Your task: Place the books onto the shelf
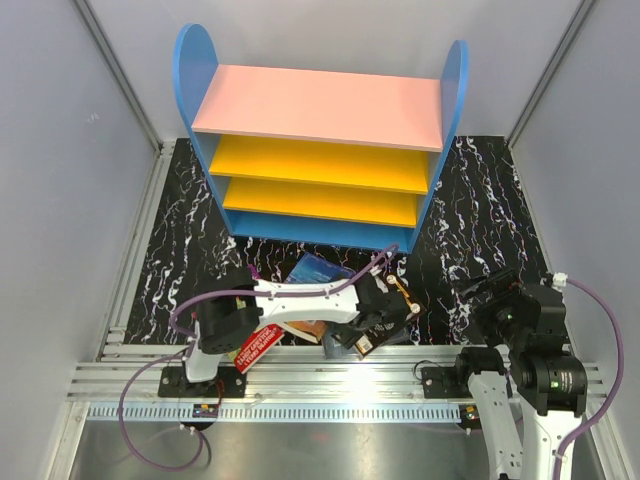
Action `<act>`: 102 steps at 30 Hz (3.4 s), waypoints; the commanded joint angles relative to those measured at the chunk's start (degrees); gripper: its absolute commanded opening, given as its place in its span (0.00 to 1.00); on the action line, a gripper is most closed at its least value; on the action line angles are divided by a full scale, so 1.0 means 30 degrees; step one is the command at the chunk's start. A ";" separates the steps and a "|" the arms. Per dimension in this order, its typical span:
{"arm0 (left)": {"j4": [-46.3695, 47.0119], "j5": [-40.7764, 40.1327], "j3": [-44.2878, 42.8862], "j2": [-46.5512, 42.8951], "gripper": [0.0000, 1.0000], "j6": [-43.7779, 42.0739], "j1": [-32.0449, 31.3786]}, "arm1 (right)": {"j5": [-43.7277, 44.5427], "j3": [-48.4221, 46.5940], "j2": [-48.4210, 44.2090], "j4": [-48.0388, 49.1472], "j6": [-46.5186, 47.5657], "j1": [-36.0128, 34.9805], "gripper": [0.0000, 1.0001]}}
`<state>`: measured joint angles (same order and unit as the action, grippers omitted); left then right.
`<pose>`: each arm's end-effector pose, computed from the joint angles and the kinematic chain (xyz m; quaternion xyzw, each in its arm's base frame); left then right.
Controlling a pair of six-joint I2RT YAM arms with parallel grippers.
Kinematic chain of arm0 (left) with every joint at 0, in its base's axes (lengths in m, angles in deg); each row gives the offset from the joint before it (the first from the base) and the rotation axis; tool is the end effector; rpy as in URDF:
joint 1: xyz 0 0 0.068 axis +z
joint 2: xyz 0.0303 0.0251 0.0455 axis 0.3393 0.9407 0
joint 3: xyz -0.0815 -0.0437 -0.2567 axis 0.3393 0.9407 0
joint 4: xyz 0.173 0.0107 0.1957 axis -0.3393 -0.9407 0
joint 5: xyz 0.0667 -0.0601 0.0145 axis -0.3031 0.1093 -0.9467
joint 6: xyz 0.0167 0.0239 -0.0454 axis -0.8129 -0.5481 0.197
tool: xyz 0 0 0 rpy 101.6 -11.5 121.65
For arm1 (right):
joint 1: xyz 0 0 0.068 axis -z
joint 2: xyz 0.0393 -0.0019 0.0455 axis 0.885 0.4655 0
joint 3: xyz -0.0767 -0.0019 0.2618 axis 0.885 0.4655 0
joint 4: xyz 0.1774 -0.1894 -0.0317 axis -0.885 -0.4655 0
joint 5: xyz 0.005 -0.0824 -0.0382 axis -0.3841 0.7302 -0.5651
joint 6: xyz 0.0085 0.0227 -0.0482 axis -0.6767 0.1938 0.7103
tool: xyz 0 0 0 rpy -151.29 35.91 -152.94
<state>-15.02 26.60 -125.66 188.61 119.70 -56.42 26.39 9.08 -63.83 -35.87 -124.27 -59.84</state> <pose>0.0990 -0.3399 0.1999 0.3706 0.9000 0.1754 0.1479 0.0282 0.0014 0.3189 0.4085 0.7945 0.2248 0.3891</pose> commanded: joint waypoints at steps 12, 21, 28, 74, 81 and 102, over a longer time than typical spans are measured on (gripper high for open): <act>-0.1697 -0.3731 0.0679 0.1988 0.60 0.0237 0.0074 | -0.0187 -0.0214 -0.0395 -0.0472 0.0720 -0.0072 1.00; -0.2076 -0.5313 0.1790 0.0966 0.00 0.0997 0.0016 | 0.0018 -0.0184 -0.1244 -0.1526 0.1102 -0.0044 1.00; -0.2460 -0.5580 0.4536 -0.0502 0.00 0.1701 0.0278 | -0.0332 -0.0068 -0.1362 -0.1323 0.1014 -0.0073 1.00; 0.5980 0.0984 0.2525 -0.3229 0.99 -0.0524 0.4292 | -0.7013 1.0098 1.0852 1.2504 -0.1064 -0.0073 1.00; 0.4723 0.0165 0.1822 -0.0562 0.99 -0.0114 0.4498 | -0.6603 1.1093 1.1557 1.4991 -0.2324 -0.0073 0.99; 0.5510 0.3590 0.1704 0.0845 0.95 0.0794 0.3708 | -0.4729 1.2856 1.3636 2.0771 -0.4584 -0.4115 0.57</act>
<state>-0.81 30.31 -120.98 188.09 119.96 -43.28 7.66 48.14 -24.77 26.73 -139.26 -70.40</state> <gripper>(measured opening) 0.950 0.601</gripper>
